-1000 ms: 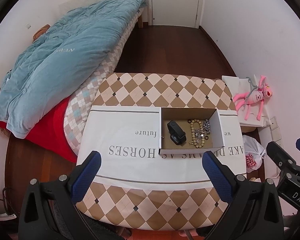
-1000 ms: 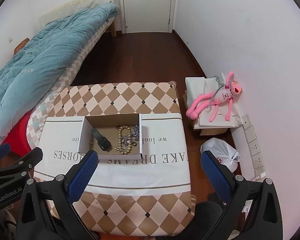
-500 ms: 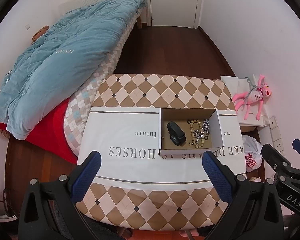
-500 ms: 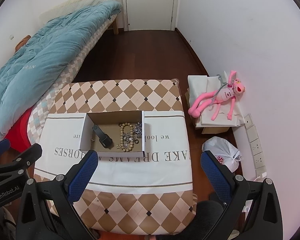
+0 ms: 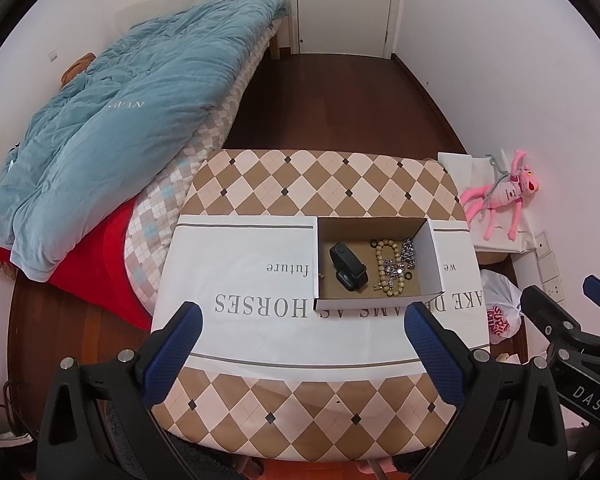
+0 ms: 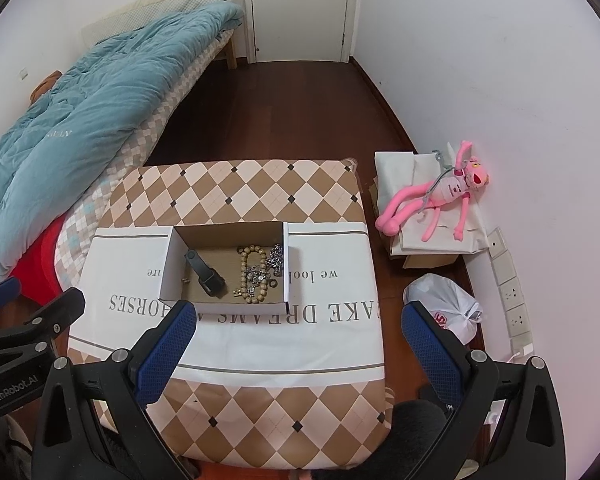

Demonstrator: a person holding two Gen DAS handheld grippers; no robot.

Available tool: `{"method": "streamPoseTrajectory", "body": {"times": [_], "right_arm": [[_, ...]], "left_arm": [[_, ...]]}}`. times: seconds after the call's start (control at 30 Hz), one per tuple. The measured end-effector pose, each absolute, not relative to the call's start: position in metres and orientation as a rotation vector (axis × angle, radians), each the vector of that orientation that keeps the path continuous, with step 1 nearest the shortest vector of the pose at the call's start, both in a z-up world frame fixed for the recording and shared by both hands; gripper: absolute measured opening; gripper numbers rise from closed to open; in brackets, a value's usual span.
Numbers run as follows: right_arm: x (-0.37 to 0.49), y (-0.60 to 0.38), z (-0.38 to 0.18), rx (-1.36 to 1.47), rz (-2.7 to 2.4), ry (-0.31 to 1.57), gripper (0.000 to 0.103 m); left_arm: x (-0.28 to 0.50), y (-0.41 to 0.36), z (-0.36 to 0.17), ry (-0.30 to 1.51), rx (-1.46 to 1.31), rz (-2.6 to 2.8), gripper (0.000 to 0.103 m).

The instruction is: Organize jewelry

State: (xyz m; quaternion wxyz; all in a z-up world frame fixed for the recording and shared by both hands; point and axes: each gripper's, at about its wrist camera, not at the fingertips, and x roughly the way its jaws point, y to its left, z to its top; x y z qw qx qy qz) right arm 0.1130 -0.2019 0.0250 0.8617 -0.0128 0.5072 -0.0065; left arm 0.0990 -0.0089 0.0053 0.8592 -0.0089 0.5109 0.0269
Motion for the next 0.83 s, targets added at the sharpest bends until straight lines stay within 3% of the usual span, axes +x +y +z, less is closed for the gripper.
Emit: {"method": "streamPoseTrajectory", "body": {"times": [0.83], "right_arm": [[0.1124, -0.2037, 0.0289, -0.025, -0.012, 1.063, 0.103]], "left_arm": [[0.0966, -0.0081, 0.006, 1.068, -0.016, 0.056, 0.103]]}}
